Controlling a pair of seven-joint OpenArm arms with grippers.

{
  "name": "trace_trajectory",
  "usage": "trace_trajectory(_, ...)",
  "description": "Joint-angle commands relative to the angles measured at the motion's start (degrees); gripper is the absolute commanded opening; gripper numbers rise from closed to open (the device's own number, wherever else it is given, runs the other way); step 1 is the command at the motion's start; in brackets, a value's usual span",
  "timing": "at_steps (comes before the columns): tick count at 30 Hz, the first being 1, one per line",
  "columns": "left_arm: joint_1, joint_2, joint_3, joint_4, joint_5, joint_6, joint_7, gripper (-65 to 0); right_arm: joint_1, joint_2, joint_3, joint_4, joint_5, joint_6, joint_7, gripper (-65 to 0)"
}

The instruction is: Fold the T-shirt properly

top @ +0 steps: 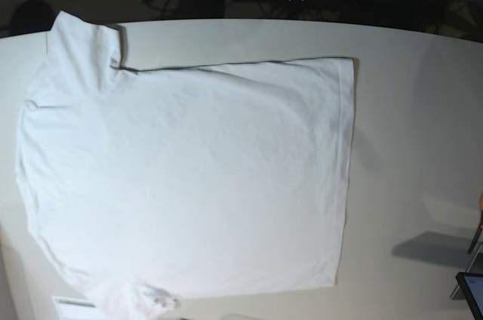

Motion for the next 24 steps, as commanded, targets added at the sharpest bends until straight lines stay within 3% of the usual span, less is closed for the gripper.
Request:
trace_trajectory(1, 0.37, 0.08, -0.08, 0.22, 0.10, 0.21, -0.45, -65.0, -0.11, 0.14, 0.10, 0.05, -0.01, -0.14, 0.27, -61.7)
trace_trajectory(6, 0.37, 0.08, -0.08, 0.13, 0.10, 0.21, -0.45, -64.8, 0.07, 0.14, 0.10, 0.05, -0.01, -0.14, 0.45, -43.2)
trace_trajectory(8, 0.37, 0.08, -0.08, 0.05, 0.10, 0.21, -0.45, -57.3, 0.33, 0.14, 0.01, 0.05, -0.01, -0.14, 0.45, -32.1)
trace_trajectory(11, 0.37, 0.08, -0.08, -0.13, 0.10, 0.21, -0.45, -38.6, 0.51, 0.14, -0.25, 0.05, -0.01, -0.14, 0.36, -16.8)
trace_trajectory(14, 0.46, 0.08, 0.01, -0.13, 0.10, 0.21, -0.45, -26.9, 0.86, 0.32, -0.25, 0.84, -0.01, -0.14, 0.45, -7.8)
trace_trajectory(22, 0.54, 0.08, 0.36, -0.04, 0.10, 0.21, -0.45, -25.2, 0.86, 0.49, -0.34, 1.98, -0.01, -0.14, 0.45, -7.3)
trace_trajectory(24, 0.98, 0.08, 0.54, 0.22, 0.10, 0.21, -0.45, -25.4, 1.04, 0.58, -0.34, 2.07, -0.01, -0.14, 0.45, -9.7)
